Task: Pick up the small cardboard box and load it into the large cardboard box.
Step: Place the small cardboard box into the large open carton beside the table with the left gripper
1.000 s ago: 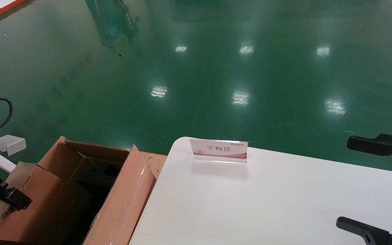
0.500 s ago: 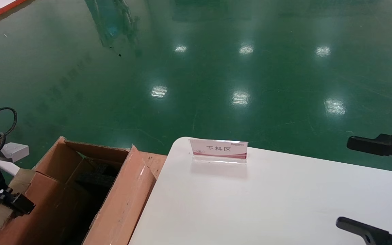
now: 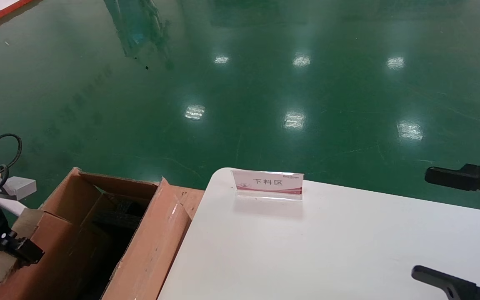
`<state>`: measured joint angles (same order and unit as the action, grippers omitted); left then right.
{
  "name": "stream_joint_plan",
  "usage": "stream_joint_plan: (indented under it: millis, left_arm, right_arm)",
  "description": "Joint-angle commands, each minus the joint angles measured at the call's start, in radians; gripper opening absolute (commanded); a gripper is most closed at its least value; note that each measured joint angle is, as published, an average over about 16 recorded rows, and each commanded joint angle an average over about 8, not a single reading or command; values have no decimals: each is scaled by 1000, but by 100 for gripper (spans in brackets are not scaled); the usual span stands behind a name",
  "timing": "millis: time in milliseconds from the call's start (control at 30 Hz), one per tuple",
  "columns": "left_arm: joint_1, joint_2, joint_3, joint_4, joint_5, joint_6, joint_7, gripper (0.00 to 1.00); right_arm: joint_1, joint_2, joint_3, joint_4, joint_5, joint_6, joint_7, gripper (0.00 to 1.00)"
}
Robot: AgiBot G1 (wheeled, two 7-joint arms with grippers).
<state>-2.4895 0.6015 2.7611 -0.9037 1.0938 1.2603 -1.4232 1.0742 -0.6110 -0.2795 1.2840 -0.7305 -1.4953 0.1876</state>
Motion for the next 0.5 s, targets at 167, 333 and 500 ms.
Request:
stream_joint_plan:
  millis: [167, 333, 500]
  left_arm:
    - [3, 0, 0, 2, 0, -1, 0, 100]
    - [4, 0, 0, 2, 0, -2, -1, 100]
    - [3, 0, 0, 2, 0, -2, -1, 100]
  right_arm:
    - [0, 0, 0, 0, 0, 0, 0, 100]
    - [0, 0, 0, 0, 0, 0, 0, 100]
    - [0, 0, 0, 0, 0, 0, 0, 100]
